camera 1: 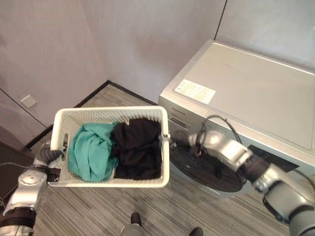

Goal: Grab the laundry basket,head to the washer,open it,put in the laundry and shut it.

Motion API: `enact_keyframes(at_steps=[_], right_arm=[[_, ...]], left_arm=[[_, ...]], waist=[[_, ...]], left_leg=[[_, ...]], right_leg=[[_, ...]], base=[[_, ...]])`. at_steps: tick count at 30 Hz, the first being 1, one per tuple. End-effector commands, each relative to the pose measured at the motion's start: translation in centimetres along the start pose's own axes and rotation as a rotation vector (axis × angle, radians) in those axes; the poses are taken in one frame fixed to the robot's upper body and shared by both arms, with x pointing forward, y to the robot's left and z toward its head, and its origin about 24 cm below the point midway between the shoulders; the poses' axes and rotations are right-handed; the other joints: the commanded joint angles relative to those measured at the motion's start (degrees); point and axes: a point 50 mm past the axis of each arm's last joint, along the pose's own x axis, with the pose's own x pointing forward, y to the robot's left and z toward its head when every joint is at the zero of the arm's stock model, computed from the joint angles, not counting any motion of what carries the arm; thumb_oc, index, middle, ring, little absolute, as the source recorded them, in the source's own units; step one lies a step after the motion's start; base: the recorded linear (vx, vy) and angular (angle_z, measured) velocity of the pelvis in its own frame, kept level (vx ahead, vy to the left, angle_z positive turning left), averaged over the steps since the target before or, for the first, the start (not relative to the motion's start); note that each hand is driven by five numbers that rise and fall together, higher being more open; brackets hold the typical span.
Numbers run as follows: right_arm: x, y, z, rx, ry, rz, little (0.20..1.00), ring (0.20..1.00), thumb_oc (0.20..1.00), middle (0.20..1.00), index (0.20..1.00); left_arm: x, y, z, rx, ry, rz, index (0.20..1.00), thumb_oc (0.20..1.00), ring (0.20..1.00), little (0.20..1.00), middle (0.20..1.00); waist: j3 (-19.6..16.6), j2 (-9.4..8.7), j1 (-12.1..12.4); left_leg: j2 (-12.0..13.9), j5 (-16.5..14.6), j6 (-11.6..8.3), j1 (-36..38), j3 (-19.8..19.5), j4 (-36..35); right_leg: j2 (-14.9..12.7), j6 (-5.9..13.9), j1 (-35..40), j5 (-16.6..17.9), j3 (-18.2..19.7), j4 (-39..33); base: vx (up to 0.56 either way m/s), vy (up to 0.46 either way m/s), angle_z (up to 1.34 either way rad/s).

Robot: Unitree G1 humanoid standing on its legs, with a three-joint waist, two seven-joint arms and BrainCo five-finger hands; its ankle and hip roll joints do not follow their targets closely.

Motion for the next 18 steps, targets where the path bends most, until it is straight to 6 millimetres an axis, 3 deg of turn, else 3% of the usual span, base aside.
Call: enact_keyframes(at_steps=[1,2,5,6,7,8,9,10,11,12,13,15,16,18], right_arm=[[1.6,2.4,13.3,-0.096,-0.482,0.14,0.2,0.2,0.2,0.2,0.2],[1.6,2.3,13.4,-0.097,-0.485,0.138,0.2,0.2,0.2,0.2,0.2],[1.9,1.6,15.8,-0.107,-0.512,0.099,0.2,0.2,0.2,0.2,0.2],[2.0,1.4,16.9,-0.129,-0.503,0.086,0.2,0.2,0.2,0.2,0.2],[2.0,1.3,17.1,-0.129,-0.505,0.082,0.2,0.2,0.2,0.2,0.2],[1.5,0.5,18.3,-0.153,-0.519,0.037,0.2,0.2,0.2,0.2,0.2],[1.4,0.3,18.4,-0.153,-0.523,0.032,0.2,0.2,0.2,0.2,0.2],[0.9,-0.6,19.1,-0.171,-0.526,-0.001,0.2,0.2,0.2,0.2,0.2],[0.8,-0.7,19.2,-0.17,-0.528,-0.004,0.2,0.2,0.2,0.2,0.2],[-0.1,-2.5,20.0,-0.195,-0.52,-0.09,0.2,0.2,0.2,0.2,0.2],[-0.4,-3.1,20.3,-0.192,-0.517,-0.116,0.2,0.2,0.2,0.2,0.2],[-1.8,-5.3,21.2,-0.191,-0.515,-0.215,0.2,0.2,0.2,0.2,0.2],[-1.9,-5.4,21.3,-0.19,-0.517,-0.218,0.2,0.2,0.2,0.2,0.2],[-2.9,-7.4,21.5,-0.17,-0.494,-0.306,0.2,0.2,0.2,0.2,0.2]], left_arm=[[1.7,0.1,10.0,0.046,-0.352,-0.04,0.2,0.2,0.2,0.2,0.2],[1.8,0.2,10.2,0.046,-0.355,-0.038,0.2,0.2,0.2,0.2,0.2],[2.3,0.5,13.6,0.063,-0.434,-0.033,0.2,0.2,0.2,0.2,0.2],[2.6,0.6,15.9,0.075,-0.481,-0.029,0.2,0.2,0.2,0.2,0.2],[2.6,0.6,16.1,0.075,-0.486,-0.029,0.2,0.2,0.2,0.2,0.2],[2.7,0.7,18.2,0.095,-0.533,-0.024,0.2,0.2,0.2,0.2,0.2],[2.7,0.7,18.5,0.097,-0.539,-0.024,0.2,0.2,0.2,0.2,0.2],[2.6,0.4,20.4,0.096,-0.581,-0.036,0.2,0.2,0.2,0.2,0.2],[2.7,0.4,20.5,0.097,-0.583,-0.037,0.2,0.2,0.2,0.2,0.2],[2.7,-0.3,23.0,0.086,-0.631,-0.058,0.2,0.2,0.2,0.2,0.2],[2.8,-0.4,23.9,0.077,-0.642,-0.06,0.2,0.2,0.2,0.2,0.2],[2.6,-1.7,27.7,0.064,-0.703,-0.088,0.2,0.2,0.2,0.2,0.2],[2.6,-1.8,27.9,0.065,-0.707,-0.089,0.2,0.2,0.2,0.2,0.2],[2.5,-2.8,30.7,0.038,-0.73,-0.099,0.2,0.2,0.2,0.2,0.2]], waist=[[-1.3,-0.67,0.7],[-1.1,-0.75,0.8],[-1.4,-1.05,0.6],[-1.9,-1.11,0.0],[-1.7,-1.2,0.1],[-2.1,-1.22,-0.5],[-1.9,-1.38,-0.4],[-2.1,-1.52,-0.7],[-2.0,-1.62,-0.6],[-2.4,-1.67,-1.7],[-2.6,-1.61,-2.2],[-2.8,-1.67,-3.4],[-2.7,-1.8,-3.2],[-3.0,-1.45,-4.4]], left_leg=[[-5.4,-3.4,1.09,1.7,-2.6,0.3],[-5.5,-3.4,1.09,1.7,-2.6,0.3],[-5.5,-3.4,0.98,1.7,-2.6,0.3],[-5.5,-3.5,0.89,1.8,-2.6,0.3],[-5.5,-3.4,0.88,1.8,-2.7,0.3],[-5.5,-3.5,0.84,2.0,-2.6,0.3],[-5.5,-3.5,0.84,2.0,-2.7,0.3],[-5.5,-3.5,0.76,2.1,-2.7,0.3],[-5.5,-3.5,0.76,2.1,-2.6,0.3],[-5.4,-3.6,0.67,2.3,-2.5,0.3],[-5.4,-3.5,0.62,2.3,-2.4,0.3],[-5.4,-3.6,0.59,2.5,-1.9,0.3],[-5.4,-3.6,0.59,2.5,-1.8,0.3],[-5.3,-3.6,0.52,2.7,-1.3,0.3]], right_leg=[[0.6,2.29,3.2,-3.6,3.6,1.9],[0.6,2.3,3.2,-3.5,3.6,1.9],[0.8,2.38,3.5,-3.4,3.7,1.8],[0.9,2.42,3.7,-3.4,3.8,1.7],[0.9,2.42,3.7,-3.3,3.7,1.7],[1.0,2.47,3.9,-3.3,3.9,1.7],[1.0,2.48,3.9,-3.2,3.9,1.7],[1.1,2.56,4.1,-3.2,3.9,1.6],[1.1,2.56,4.1,-3.2,3.9,1.6],[1.3,2.72,4.3,-3.0,4.1,1.4],[1.4,2.8,4.3,-2.9,4.2,1.4],[1.7,3.12,4.2,-2.5,4.8,1.2],[1.7,3.13,4.2,-2.5,4.8,1.2],[2.0,3.31,4.0,-2.2,5.6,0.9]], base=[[0.04,-0.013,0.03],[0.05,-0.015,0.01],[0.03,-0.007,0.0],[0.04,-0.005,0.0],[0.05,-0.008,0.0],[0.0,0.0,0.0],[0.04,-0.009,-0.01],[0.0,0.0,0.0],[0.03,-0.003,-0.01],[0.03,0.002,0.0],[0.04,0.003,-0.02],[0.03,0.008,-0.06],[0.02,0.009,-0.07],[0.02,0.013,-0.16]])
